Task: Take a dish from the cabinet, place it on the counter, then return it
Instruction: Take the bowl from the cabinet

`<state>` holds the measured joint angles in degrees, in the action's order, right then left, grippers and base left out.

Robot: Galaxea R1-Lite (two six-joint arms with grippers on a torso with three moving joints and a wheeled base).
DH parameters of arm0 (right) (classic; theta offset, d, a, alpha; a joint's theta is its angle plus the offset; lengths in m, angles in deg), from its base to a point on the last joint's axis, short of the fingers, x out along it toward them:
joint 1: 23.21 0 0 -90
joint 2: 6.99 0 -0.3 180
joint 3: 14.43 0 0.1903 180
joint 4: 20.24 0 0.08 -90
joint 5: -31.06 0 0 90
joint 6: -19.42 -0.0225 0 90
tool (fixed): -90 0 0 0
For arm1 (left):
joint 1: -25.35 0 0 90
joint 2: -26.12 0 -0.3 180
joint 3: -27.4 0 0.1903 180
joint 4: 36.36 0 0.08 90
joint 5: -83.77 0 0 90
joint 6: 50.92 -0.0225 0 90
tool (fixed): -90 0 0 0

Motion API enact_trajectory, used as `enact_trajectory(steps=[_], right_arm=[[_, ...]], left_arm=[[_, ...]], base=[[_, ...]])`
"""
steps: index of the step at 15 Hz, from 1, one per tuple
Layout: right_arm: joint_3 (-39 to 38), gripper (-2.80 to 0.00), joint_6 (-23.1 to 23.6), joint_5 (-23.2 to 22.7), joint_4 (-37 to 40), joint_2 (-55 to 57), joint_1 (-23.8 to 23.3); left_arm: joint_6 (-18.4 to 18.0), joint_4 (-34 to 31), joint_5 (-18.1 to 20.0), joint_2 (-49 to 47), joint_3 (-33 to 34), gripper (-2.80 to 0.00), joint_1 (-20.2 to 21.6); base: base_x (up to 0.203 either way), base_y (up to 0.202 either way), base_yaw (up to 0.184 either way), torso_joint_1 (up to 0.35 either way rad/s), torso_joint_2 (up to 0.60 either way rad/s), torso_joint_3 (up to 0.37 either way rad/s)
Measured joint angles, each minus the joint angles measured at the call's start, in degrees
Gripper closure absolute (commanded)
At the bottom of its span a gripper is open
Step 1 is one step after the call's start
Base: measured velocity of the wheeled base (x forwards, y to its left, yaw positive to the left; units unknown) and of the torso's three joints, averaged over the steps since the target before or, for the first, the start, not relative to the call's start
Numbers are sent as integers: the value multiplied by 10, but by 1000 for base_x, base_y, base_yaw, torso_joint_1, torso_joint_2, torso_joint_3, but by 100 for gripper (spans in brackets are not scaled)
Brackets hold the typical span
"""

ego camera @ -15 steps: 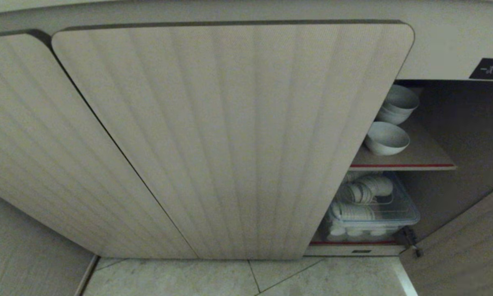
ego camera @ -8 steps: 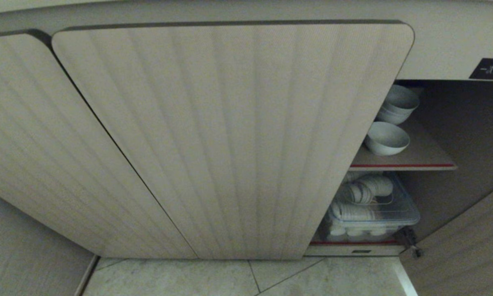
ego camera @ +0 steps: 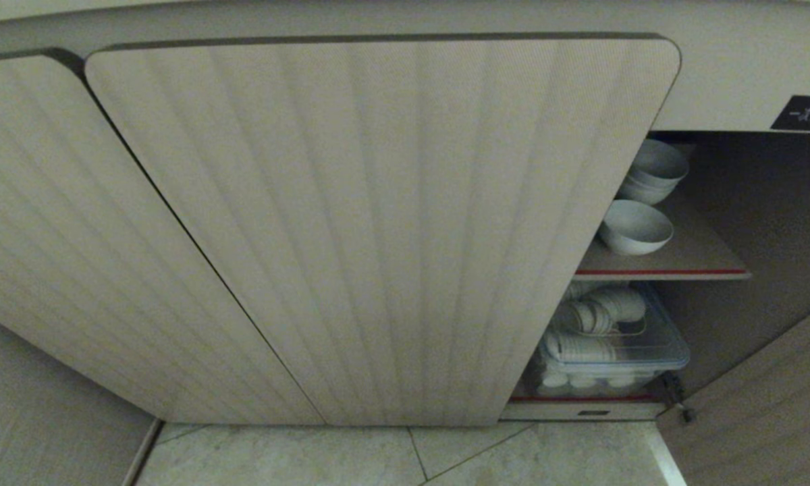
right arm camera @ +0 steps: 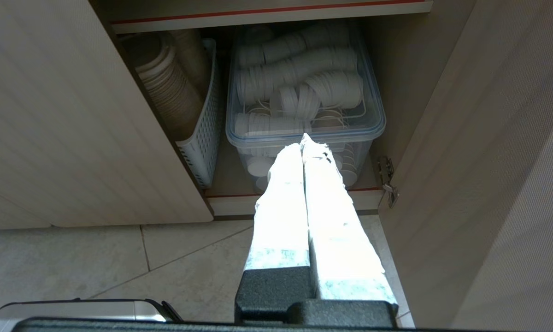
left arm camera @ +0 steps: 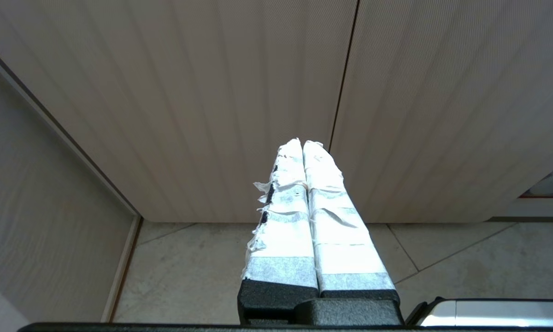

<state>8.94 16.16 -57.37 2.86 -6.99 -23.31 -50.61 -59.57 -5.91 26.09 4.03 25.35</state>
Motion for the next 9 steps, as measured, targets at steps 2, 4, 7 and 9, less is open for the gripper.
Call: enact_trajectory(steps=[2, 4, 7, 9], right_arm=[[0, 0, 0, 0, 0, 0, 0], [0, 0, 0, 1, 0, 0, 0], [0, 0, 0, 0, 0, 0, 0], [0, 0, 0, 0, 0, 0, 0]], left_arm=[[0, 0, 0, 0, 0, 0, 0], [0, 0, 0, 0, 0, 0, 0], [0, 0, 0, 0, 0, 0, 0], [0, 0, 0, 0, 0, 0, 0]], base=[[0, 0, 0, 0, 0, 0], [0, 0, 0, 0, 0, 0], [0, 0, 0, 0, 0, 0], [0, 0, 0, 0, 0, 0]])
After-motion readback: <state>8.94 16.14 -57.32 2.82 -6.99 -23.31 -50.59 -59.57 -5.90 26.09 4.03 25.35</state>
